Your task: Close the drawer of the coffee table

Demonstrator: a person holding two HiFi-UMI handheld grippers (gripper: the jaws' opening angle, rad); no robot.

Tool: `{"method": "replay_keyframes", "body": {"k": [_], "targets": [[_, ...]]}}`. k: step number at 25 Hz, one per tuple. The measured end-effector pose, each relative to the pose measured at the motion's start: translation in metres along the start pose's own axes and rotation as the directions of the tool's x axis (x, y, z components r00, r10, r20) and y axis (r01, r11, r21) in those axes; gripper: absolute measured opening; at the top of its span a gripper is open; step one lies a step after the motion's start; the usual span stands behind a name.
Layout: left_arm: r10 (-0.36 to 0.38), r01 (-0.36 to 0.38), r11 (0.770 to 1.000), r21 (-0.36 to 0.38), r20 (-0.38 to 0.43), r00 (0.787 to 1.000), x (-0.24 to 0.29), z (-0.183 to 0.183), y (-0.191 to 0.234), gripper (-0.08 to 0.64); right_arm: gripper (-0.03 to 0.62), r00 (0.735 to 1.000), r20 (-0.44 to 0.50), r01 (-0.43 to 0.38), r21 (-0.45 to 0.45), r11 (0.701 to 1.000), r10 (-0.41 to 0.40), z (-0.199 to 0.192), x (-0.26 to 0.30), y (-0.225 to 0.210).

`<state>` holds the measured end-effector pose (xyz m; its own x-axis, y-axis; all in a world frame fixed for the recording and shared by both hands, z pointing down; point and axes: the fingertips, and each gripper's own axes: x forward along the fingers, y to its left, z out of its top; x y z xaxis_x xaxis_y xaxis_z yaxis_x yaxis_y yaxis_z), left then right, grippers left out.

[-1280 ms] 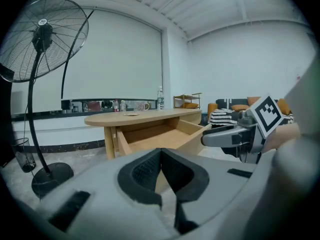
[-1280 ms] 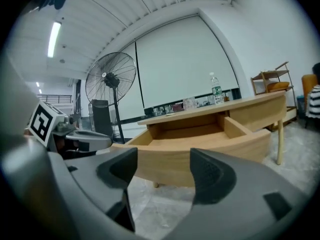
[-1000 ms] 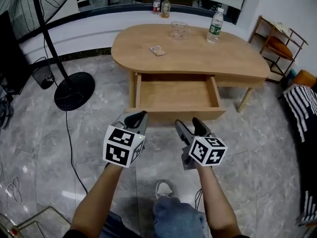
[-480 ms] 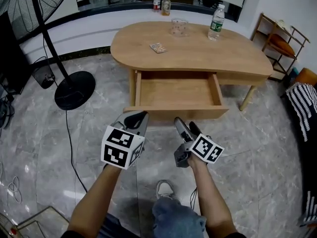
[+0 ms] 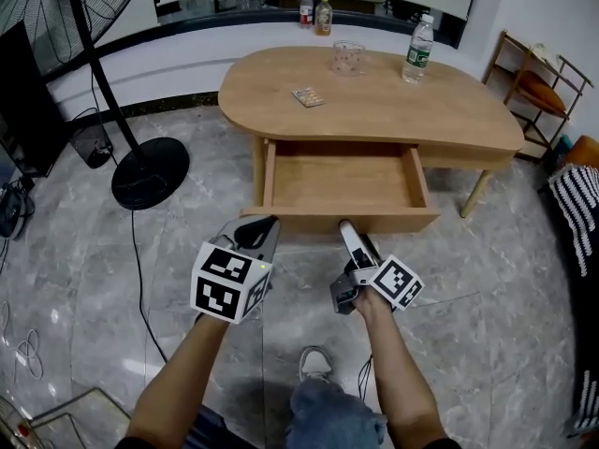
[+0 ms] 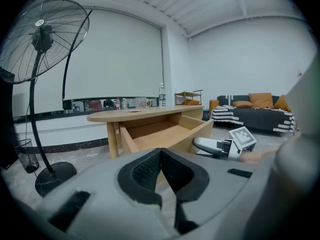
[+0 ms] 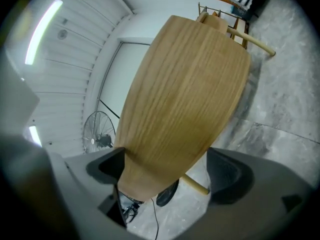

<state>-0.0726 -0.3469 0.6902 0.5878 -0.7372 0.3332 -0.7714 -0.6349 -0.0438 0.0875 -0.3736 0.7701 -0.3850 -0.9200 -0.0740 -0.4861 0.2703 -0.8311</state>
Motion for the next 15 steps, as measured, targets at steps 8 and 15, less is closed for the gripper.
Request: {"method": "replay_keyframes", "body": {"k": [8,15], "targets": [[0.003,-0.003,1.000,-0.011,0.006,1.000,0.002,0.002,0.002,0.008,0.477,0.999,-0.006,0.051,0.027,0.998,-0.051,0.003,-0.001,0.007],[-0.003,0.003,1.000,-0.014,0.024,1.000,0.005,0.009,0.001,0.008,0.477,0.995,-0.010,0.101,0.059,0.993,-0.101,0.012,0.002,0.017]]}}
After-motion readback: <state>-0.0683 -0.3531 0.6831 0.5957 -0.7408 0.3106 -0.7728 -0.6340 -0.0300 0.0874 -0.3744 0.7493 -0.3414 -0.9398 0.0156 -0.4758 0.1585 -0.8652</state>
